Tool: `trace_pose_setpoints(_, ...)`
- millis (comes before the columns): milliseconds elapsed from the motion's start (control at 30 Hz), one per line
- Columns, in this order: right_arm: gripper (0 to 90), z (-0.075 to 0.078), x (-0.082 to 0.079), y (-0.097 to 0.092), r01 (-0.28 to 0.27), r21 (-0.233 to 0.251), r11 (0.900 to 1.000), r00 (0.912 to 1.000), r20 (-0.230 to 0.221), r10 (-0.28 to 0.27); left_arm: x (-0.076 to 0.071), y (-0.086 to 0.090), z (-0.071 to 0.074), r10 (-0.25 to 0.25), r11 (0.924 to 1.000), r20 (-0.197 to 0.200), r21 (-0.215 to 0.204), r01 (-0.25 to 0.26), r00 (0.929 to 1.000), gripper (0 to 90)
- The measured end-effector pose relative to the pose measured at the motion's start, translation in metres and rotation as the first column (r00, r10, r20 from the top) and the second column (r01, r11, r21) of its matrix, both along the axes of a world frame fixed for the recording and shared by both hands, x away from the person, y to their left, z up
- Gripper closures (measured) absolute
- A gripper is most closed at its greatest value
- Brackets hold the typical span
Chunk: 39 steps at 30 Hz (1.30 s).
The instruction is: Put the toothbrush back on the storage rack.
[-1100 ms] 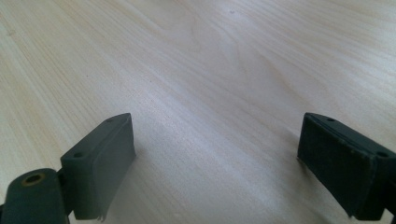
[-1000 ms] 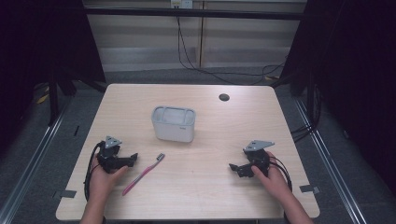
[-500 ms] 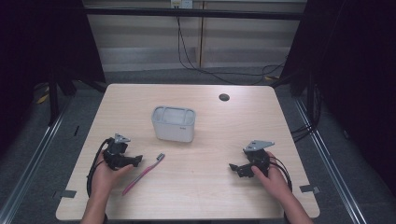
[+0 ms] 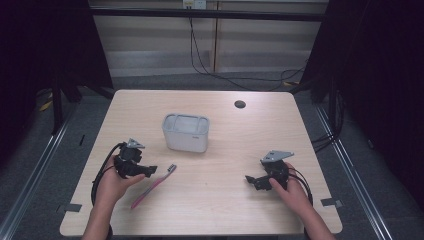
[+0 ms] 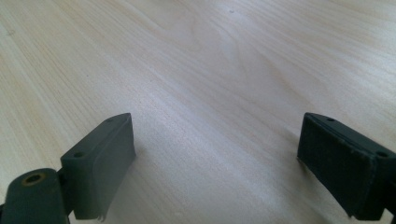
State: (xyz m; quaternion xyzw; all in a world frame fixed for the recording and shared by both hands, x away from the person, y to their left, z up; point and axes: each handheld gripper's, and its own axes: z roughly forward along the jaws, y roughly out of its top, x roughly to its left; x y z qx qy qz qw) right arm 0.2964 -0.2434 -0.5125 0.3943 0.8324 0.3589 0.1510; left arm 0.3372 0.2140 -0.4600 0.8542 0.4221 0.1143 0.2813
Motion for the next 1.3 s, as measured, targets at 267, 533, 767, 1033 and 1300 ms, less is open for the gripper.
trace_pose_setpoints(267, 10.5, 0.000, 0.000, 0.000, 0.000, -0.001, 1.0000, 1.0000, 0.001, 0.000, -0.005, -0.007, 0.006, -0.047, 0.9986, -0.033, 0.023, 0.048, 0.9983, 29.5)
trace_pose_setpoints(533, 10.5, 0.000, 0.000, 0.000, 0.001, 0.000, 1.0000, 1.0000, 0.000, -0.001, -0.006, -0.018, 0.006, -0.102, 0.9926, -0.070, 0.058, 0.106, 0.9923, 29.7)
trace_pose_setpoints(767, 10.5, 0.000, 0.000, 0.000, 0.001, 0.000, 1.0000, 1.0000, 0.000, -0.001, -0.005, -0.024, -0.002, -0.115, 0.9886, -0.117, 0.083, 0.126, 0.9864, 32.0)
trace_pose_setpoints(1033, 10.5, 0.000, 0.000, 0.000, 0.001, -0.001, 1.0000, 1.0000, 0.000, -0.001, -0.006, -0.038, -0.006, -0.155, 0.9780, -0.154, 0.116, 0.174, 0.9758, 36.2)
trace_pose_setpoints(1300, 10.5, 0.000, 0.000, 0.000, 0.001, 0.000, 1.0000, 1.0000, 0.000, -0.001, -0.004, -0.047, -0.008, -0.174, 0.9683, -0.176, 0.148, 0.201, 0.9688, 44.4)
